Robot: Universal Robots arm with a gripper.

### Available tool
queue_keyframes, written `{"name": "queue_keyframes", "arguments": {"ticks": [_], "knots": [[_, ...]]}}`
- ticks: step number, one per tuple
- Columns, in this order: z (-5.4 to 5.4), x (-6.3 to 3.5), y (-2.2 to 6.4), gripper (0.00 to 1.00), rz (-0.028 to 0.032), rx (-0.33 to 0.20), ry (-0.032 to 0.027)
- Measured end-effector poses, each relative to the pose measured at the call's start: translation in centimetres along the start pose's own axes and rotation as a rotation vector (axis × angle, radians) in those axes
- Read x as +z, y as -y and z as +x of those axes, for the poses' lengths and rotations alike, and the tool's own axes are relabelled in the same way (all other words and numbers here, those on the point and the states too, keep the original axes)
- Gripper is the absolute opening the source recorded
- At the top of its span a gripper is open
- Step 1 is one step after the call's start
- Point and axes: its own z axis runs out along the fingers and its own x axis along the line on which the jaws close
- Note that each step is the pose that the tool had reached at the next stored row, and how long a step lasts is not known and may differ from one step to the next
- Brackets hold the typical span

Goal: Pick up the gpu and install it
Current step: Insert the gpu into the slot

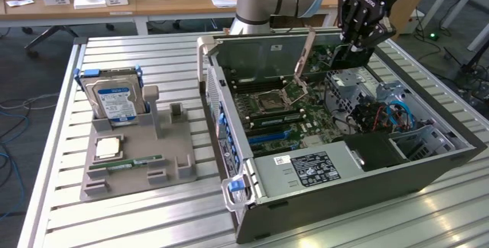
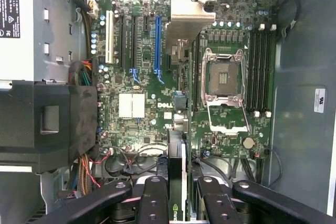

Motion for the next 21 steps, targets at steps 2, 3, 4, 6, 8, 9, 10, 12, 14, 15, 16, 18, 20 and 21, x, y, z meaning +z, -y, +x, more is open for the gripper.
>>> {"name": "queue_keyframes", "arguments": {"ticks": [2,3,4,6,8,9,10,12,14,15,16,18,20,21], "knots": [[0.00,0.00,0.00,0.26,0.0000,0.000,0.0000],[0.00,0.00,0.00,0.26,0.0000,0.000,0.0000],[0.00,0.00,0.00,0.26,-0.0001,0.000,0.0000],[0.00,0.09,0.00,0.26,0.0001,0.000,0.0003],[0.00,0.24,0.00,0.26,0.0000,0.000,0.0001],[0.00,0.33,0.00,0.26,0.0000,0.000,0.0001],[0.00,0.41,0.00,0.26,-0.0001,0.000,0.0001],[0.00,0.48,0.00,0.26,-0.0001,0.000,0.0000],[0.01,0.49,0.00,0.26,-0.0001,0.000,-0.0001],[0.01,0.49,0.00,0.26,-0.0001,0.000,0.0000],[0.01,0.49,0.00,0.26,0.0000,0.000,-0.0001],[0.01,0.49,-0.03,0.26,0.0000,0.000,0.0000],[0.01,0.51,-0.10,0.26,0.0001,0.000,0.0002],[0.01,0.51,-0.13,0.26,0.0002,0.000,0.0002]]}}
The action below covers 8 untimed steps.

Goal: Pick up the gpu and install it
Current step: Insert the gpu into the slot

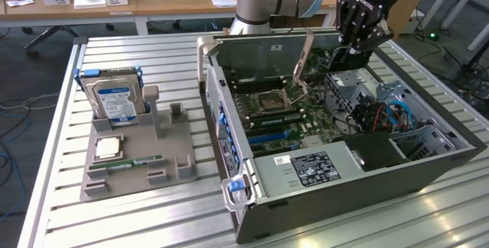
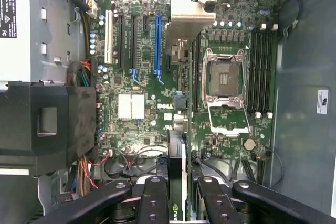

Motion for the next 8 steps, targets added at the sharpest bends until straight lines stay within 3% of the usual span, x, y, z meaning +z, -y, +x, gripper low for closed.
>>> {"name": "queue_keyframes", "arguments": {"ticks": [8], "knots": [[-0.01,0.03,-0.19,0.26,0.0002,0.000,-0.0001]]}}
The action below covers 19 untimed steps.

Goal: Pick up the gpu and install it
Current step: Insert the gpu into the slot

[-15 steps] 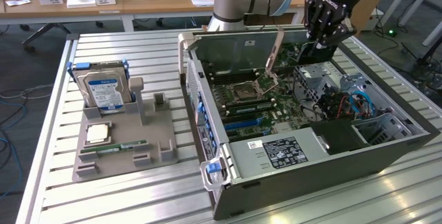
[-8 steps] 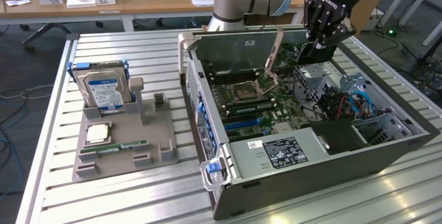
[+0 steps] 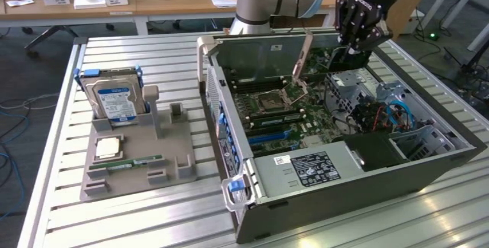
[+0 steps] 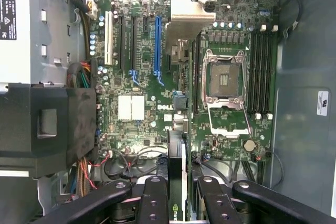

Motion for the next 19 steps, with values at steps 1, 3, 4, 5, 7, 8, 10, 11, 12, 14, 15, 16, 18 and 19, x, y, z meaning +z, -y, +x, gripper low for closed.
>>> {"name": "queue_keyframes", "arguments": {"ticks": [1,3,4,5,7,8,10,11,12,14,15,16,18,19], "knots": [[-0.01,0.03,-0.03,0.26,0.0001,0.000,0.0001],[-0.01,0.10,-0.07,0.26,0.0001,0.000,-0.0003],[0.00,0.18,-0.09,0.26,0.0002,0.000,-0.0001],[0.00,0.27,-0.11,0.26,0.0002,0.000,-0.0001],[0.00,0.47,-0.15,0.26,0.0004,0.000,-0.0001],[-0.01,0.51,-0.16,0.26,0.0003,0.000,-0.0002],[-0.01,0.55,-0.16,0.26,0.0003,0.000,-0.0004],[-0.01,0.59,-0.16,0.26,0.0004,0.000,-0.0002],[-0.01,0.63,-0.18,0.26,0.0004,0.000,-0.0001],[-0.01,0.70,-0.27,0.26,0.0005,0.000,-0.0002],[-0.01,0.73,-0.33,0.26,0.0007,0.000,-0.0001],[-0.02,0.76,-0.41,0.26,0.0009,0.000,0.0000],[-0.03,0.80,-0.55,0.26,0.0011,0.000,0.0000],[-0.04,0.81,-0.61,0.26,0.0012,0.000,-0.0002]]}}
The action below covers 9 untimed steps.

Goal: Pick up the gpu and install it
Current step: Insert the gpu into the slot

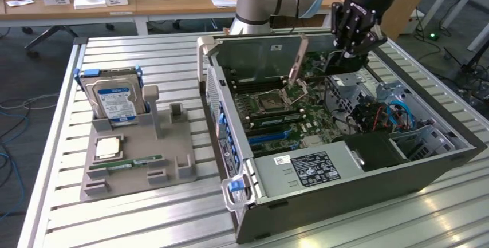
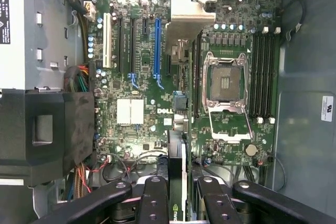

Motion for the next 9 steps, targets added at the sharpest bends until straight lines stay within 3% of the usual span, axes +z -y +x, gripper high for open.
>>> {"name": "queue_keyframes", "arguments": {"ticks": [9], "knots": [[-0.01,0.03,-0.10,0.26,0.0000,0.000,0.0001]]}}
